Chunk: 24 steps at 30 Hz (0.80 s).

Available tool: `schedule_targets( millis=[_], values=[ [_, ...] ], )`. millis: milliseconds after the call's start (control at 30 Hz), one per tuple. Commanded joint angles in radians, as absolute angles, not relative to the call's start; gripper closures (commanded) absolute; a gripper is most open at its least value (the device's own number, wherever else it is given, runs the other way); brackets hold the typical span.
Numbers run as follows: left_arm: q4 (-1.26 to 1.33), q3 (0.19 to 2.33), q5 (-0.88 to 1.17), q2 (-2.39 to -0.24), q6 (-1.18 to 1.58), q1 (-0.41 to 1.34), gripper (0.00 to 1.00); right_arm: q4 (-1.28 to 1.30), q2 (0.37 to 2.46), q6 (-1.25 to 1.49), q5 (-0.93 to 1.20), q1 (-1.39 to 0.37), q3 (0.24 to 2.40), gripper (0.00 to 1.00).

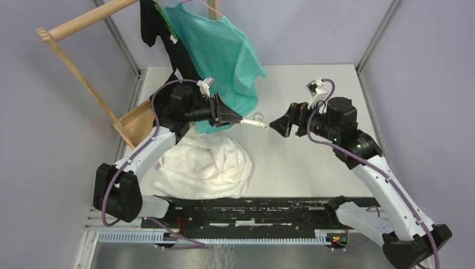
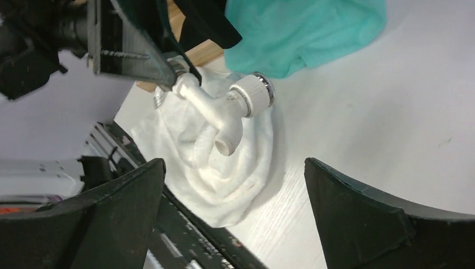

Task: Install the water faucets

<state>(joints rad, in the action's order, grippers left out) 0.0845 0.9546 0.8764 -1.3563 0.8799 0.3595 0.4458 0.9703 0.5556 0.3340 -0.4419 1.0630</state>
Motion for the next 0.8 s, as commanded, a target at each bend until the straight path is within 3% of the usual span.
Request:
schedule_targets(
  millis=[0,133,233,333,433,767],
  values=[
    [0.012,1.040,0.921,-1.380,0.940,0.356,0.97,0.326,0.863,0.241,0.436,-0.440,0.981,0.00],
    [0.055,1.024,0.996,-1.396,1.019,0.356,0.97,0.008,0.679,0.088,0.496,-0.456,0.707,0.00],
    [0.001,1.058,1.107,-1.427,1.012,0.355,0.97,-0.056,0.642,-0.007,0.498,-0.466,0.639,0.00],
    [-0.001,1.052,1.133,-1.416,1.016,0.354,0.97,-0.047,0.706,-0.055,0.596,-0.467,0.653,0.01],
    [0.004,1.042,1.164,-1.422,1.038,0.356,0.97,-0.094,0.796,-0.031,0.692,-0.481,0.673,0.08],
    [0.006,1.036,1.214,-1.447,1.045,0.364,0.97,-0.363,0.993,0.069,0.730,-0.540,0.666,0.18]
  ],
)
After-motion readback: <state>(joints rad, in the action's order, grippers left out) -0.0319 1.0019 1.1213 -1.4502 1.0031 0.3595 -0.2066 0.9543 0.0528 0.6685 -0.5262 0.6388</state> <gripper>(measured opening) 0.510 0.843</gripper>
